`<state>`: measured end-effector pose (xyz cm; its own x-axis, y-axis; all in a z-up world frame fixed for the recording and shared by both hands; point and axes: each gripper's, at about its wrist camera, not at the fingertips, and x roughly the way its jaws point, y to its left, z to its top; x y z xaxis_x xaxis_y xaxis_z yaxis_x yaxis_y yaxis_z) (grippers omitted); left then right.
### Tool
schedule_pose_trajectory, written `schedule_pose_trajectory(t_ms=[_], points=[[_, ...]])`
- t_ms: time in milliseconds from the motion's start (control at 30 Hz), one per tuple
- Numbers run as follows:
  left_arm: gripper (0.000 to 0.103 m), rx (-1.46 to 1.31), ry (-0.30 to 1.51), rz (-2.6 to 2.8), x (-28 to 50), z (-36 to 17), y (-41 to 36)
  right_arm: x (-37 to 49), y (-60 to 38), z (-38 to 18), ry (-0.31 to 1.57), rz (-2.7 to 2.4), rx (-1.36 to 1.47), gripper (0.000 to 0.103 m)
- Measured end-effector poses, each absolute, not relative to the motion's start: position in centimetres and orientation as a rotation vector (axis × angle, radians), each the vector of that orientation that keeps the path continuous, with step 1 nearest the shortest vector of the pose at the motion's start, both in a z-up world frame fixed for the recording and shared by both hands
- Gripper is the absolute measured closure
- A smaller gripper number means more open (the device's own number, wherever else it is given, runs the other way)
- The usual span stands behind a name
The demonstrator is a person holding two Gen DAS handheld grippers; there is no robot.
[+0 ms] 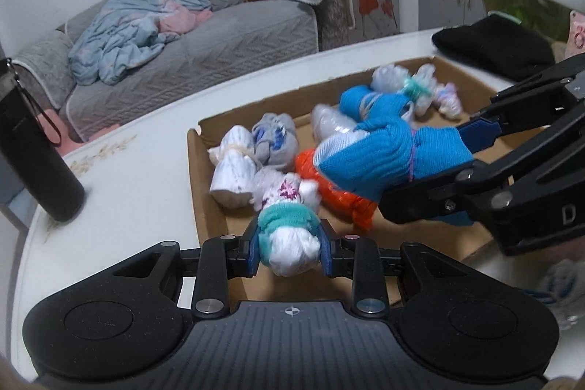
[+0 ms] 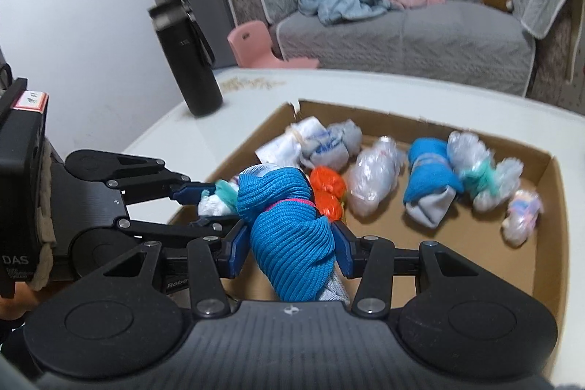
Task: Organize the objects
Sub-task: 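Lower both held bundles into the box and open both tools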
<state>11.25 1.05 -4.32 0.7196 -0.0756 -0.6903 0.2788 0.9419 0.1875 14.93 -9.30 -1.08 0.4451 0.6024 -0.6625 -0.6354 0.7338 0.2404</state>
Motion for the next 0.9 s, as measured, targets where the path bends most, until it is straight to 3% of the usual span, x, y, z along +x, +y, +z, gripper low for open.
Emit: schedule_pose_trajectory(t_ms=[400, 567, 633, 767, 900], points=[[0.06, 0.243, 0.787, -0.192, 11.6, -5.5, 1.8, 16.2, -7.9, -3.1, 0.879, 0.749, 0.033, 0.059], [0.045, 0.25, 0.788, -0.195, 11.1, -5.6, 1.4, 16.0, -7.4, -3.5, 0.885, 0.742, 0.032, 0.059], [0.043, 0.252, 0.786, -0.193, 10.8, -5.4, 1.5, 16.0, -7.4, -3.5, 0.886, 0.74, 0.028, 0.059], [0.028, 0.237, 0.773, -0.198, 9.9, -4.7, 1.7, 16.1, -7.7, -3.4, 0.888, 0.736, 0.035, 0.058], [0.023, 0.244, 0.754, -0.202, 9.0, -4.0, 1.4, 16.0, -7.5, -3.4, 0.892, 0.743, 0.033, 0.057]])
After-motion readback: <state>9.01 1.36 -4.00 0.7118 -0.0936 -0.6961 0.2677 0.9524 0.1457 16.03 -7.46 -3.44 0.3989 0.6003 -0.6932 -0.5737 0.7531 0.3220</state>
